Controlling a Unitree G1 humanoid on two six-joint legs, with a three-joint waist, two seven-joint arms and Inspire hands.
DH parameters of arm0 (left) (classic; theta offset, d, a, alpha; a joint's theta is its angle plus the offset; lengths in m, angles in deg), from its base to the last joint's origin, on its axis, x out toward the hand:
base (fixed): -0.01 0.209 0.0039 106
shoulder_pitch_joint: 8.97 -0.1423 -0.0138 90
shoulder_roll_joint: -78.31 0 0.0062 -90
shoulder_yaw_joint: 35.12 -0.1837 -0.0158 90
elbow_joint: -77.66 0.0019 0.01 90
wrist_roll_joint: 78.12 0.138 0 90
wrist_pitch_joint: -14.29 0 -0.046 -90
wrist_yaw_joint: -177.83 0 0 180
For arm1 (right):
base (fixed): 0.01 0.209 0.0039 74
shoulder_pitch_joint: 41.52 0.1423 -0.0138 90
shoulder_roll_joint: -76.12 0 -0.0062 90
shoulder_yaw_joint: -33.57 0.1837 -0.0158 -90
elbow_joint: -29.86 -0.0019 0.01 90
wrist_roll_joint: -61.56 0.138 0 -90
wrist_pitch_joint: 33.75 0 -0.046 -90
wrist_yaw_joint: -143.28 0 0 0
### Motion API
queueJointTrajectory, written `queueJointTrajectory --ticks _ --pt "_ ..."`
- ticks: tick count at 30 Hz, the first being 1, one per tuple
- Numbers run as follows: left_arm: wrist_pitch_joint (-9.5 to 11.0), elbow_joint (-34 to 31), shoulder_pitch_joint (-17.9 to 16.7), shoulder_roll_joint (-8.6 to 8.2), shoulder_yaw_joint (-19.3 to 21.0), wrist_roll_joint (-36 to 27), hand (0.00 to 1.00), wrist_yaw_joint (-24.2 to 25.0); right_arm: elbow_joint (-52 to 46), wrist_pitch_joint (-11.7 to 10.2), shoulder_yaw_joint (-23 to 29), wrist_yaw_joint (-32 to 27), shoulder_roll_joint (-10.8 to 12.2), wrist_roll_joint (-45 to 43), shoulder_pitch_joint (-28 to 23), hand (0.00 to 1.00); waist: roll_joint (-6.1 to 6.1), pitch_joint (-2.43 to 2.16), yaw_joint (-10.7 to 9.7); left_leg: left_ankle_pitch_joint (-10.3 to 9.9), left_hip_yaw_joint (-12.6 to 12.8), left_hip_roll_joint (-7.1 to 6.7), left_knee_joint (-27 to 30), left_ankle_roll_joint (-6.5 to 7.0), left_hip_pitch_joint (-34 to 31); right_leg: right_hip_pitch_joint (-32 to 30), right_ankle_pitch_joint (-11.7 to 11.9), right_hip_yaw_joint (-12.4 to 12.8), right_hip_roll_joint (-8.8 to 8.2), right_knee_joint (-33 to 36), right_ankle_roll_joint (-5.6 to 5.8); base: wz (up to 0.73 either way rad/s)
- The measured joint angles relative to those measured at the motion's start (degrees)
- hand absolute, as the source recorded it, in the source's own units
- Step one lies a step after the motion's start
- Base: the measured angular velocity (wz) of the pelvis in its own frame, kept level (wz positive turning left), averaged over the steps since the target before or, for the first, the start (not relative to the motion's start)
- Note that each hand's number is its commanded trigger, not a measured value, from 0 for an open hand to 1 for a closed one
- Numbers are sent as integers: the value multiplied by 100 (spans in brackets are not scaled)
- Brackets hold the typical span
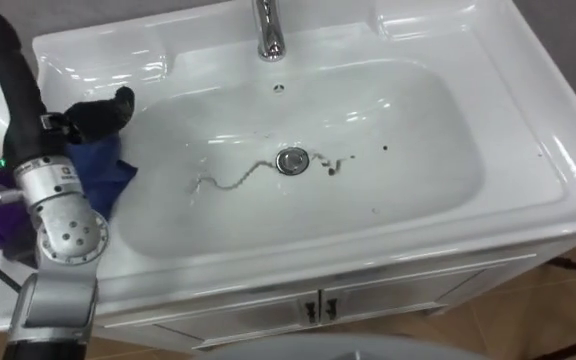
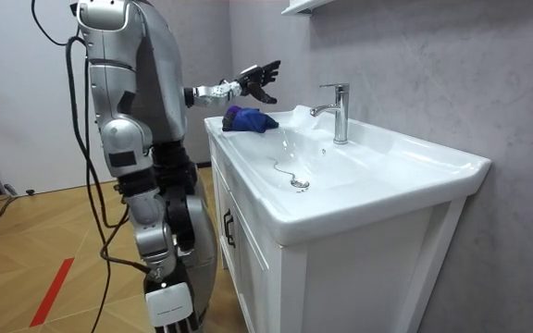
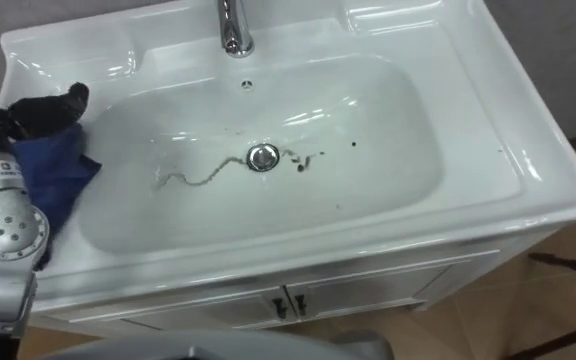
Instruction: Wipe basin
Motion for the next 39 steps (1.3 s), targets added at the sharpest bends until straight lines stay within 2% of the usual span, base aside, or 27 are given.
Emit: queueJointTrajectory --ticks 4,8,13,18,25,28,31,32,36,39 --pt "-6 1 0 -122 -166 6 0 109 26 2 -1 48 24 10 -5 0 -59 16 -8 1 3 1 -6 0 20 4 1 1 2 -3 -2 0" --pt "-18 138 -1 -217 -368 139 0 144 21 7 -1 50 80 -3 -13 0 -70 23 -1 1 17 1 -29 0 24 0 1 0 2 -3 -1 0" --pt "-101 369 0 -400 -390 306 0 242 22 71 -57 36 91 -6 -15 0 -74 24 2 1 24 5 -28 0 26 -43 1 0 2 -1 -1 0" --pt "-122 472 0 -408 -497 585 0 229 15 80 -247 36 92 -119 32 0 -111 24 9 1 22 4 -37 0 0 -73 0 -1 2 -6 0 0" --pt "-155 541 -12 -400 -654 1634 0 187 -51 82 -257 -3 93 -155 77 0 -145 -29 15 1 -1 5 -16 0 -60 -120 2 -11 6 -18 -3 0" --pt "-241 652 -12 -395 -655 1954 0 135 -57 88 -256 -19 92 -150 74 0 -152 -30 19 1 -1 7 -17 0 -39 -99 4 -11 6 -19 -6 0" --pt "-334 788 -14 -392 -654 2276 0 59 -70 116 -242 -35 95 -135 76 0 -139 -28 41 1 6 12 -28 0 33 -12 7 -9 13 -51 -11 0" --pt "-338 837 -15 -391 -654 2351 0 44 -72 119 -221 -52 95 -151 74 0 -118 -46 53 0 5 11 -36 0 37 9 13 -12 16 -107 -16 0" --pt "-363 883 -29 -391 -669 2559 0 -99 -67 122 -218 -74 95 -147 88 0 -46 -72 103 1 -3 18 -43 0 39 34 19 -15 23 -106 -18 0" --pt "-386 895 -35 -390 -669 2677 0 -288 -49 122 -222 -77 95 -145 89 0 -27 -53 129 1 -17 19 -43 -1 49 67 21 -32 24 -106 -18 4"
